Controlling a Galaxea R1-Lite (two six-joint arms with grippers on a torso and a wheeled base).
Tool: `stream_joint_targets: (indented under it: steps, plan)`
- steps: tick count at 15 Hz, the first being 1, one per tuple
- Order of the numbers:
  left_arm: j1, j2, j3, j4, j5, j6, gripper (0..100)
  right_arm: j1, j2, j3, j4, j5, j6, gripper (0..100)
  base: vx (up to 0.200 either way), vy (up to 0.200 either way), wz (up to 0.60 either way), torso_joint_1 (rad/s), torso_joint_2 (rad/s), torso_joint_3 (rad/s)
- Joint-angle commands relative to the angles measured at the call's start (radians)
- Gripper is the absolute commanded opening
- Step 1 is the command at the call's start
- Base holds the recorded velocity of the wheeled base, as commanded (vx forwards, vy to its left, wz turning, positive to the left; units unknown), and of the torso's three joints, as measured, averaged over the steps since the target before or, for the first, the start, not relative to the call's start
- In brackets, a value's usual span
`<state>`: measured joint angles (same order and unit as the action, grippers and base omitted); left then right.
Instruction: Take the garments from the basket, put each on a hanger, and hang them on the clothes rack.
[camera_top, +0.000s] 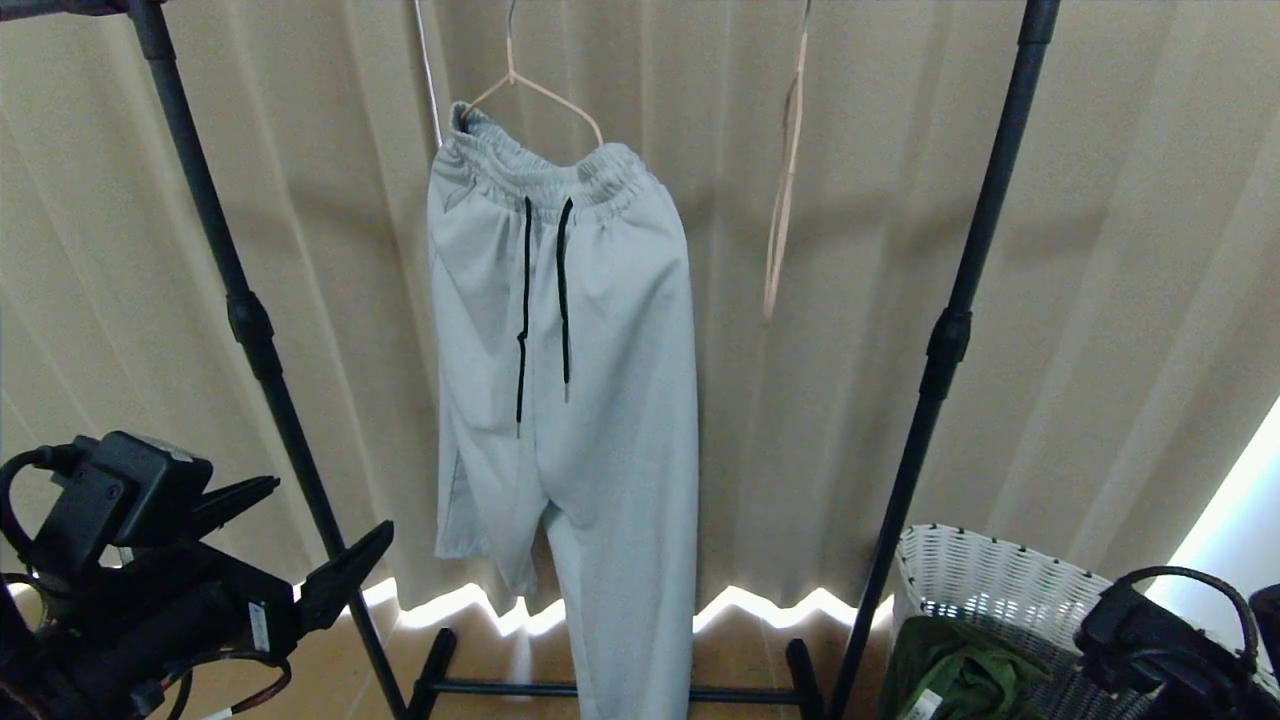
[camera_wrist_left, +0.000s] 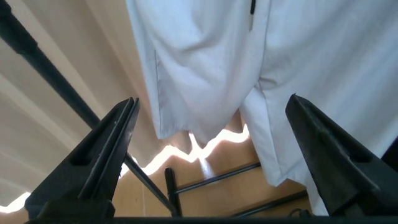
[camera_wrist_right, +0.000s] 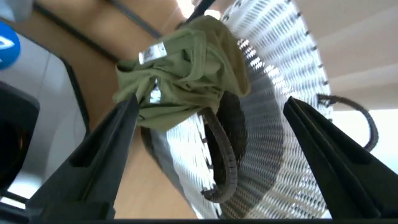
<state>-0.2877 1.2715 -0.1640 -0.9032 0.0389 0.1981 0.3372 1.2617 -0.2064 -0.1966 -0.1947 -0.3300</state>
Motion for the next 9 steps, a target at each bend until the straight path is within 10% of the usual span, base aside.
stream_joint_targets:
  steps: [1, 9]
  plan:
    - [-0.001, -0.009, 0.0, 0.0, 0.001, 0.0, 100, 0.002, 0.179, -0.044, 0.0, -0.005, 0.0, 100, 0.0, 0.0, 0.0, 0.0, 0.0, 0.0]
    - [0.001, -0.012, 0.011, 0.0, -0.001, 0.001, 100, -0.052, 0.435, -0.143, -0.066, -0.118, 0.0, 100, 0.0, 0.0, 0.0, 0.0, 0.0, 0.0]
